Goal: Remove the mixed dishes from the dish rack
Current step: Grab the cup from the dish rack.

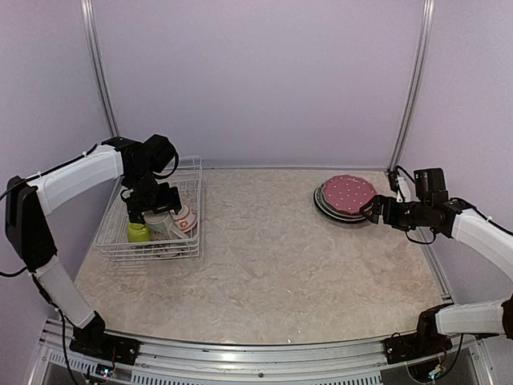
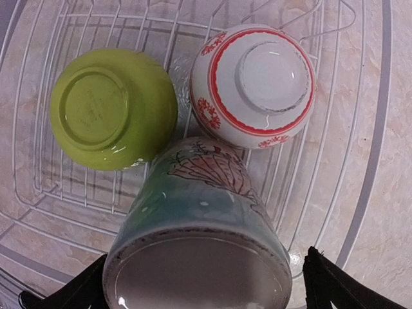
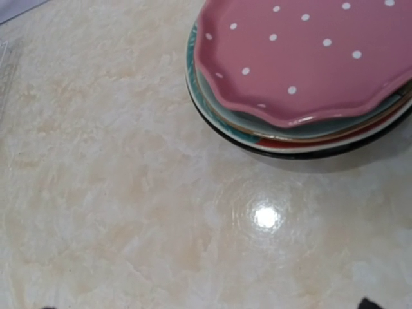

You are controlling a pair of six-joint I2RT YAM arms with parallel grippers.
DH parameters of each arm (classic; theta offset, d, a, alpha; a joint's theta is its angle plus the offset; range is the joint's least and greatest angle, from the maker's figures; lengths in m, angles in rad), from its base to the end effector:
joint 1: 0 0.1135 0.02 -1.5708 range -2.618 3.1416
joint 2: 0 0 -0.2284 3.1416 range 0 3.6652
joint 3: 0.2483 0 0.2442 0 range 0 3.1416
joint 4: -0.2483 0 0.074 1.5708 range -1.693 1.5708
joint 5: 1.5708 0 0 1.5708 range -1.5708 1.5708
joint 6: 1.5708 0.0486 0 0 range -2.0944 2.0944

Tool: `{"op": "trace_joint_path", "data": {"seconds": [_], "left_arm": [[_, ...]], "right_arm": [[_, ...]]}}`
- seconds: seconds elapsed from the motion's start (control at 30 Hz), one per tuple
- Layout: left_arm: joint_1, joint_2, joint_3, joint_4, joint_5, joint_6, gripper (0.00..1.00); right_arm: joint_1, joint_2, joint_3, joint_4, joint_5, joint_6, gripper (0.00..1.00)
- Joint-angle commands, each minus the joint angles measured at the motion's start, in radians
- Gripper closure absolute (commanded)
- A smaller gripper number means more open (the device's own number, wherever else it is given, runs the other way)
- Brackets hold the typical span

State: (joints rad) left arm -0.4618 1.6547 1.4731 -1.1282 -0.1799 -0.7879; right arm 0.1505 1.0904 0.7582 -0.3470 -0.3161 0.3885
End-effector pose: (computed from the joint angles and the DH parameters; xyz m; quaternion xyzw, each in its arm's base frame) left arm 0.2852 -0.1322 0.2397 -0.1718 0.9725 -0.0036 0.1572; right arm 0.2462 0.0526 0.2201 0.0384 0.8928 0.2503 0.3726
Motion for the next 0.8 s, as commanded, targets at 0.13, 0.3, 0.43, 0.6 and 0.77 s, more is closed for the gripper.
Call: {"op": "trace_joint_path", "data": {"seconds": [0.13, 0.3, 0.43, 0.6, 0.77], "left_arm": [[-0.015, 0.045, -0.022, 0.018, -0.064, 0.007, 0.01], [-0.009, 0.026, -0.050, 0.053, -0.050, 0.015, 0.07], [-0.008, 0.024, -0.062, 0.069, -0.041, 0.033, 0.23], [-0.010, 0.012, -0.066, 0.070, -0.043, 0.047, 0.40], [-0.008, -0.030, -0.054, 0.057, -0.042, 0.060, 0.53]], "right_arm": [[0.012, 0.010, 0.007, -0.003, 0.024, 0.034, 0.00], [0.017, 0.016, 0.007, 0.023, 0.014, 0.057, 0.00], [0.025, 0.031, 0.016, 0.024, 0.015, 0.057, 0.00], [0.036, 0.030, 0.008, 0.031, 0.016, 0.059, 0.00], [0.041, 0.028, 0.000, 0.055, -0.009, 0.067, 0.00]]}}
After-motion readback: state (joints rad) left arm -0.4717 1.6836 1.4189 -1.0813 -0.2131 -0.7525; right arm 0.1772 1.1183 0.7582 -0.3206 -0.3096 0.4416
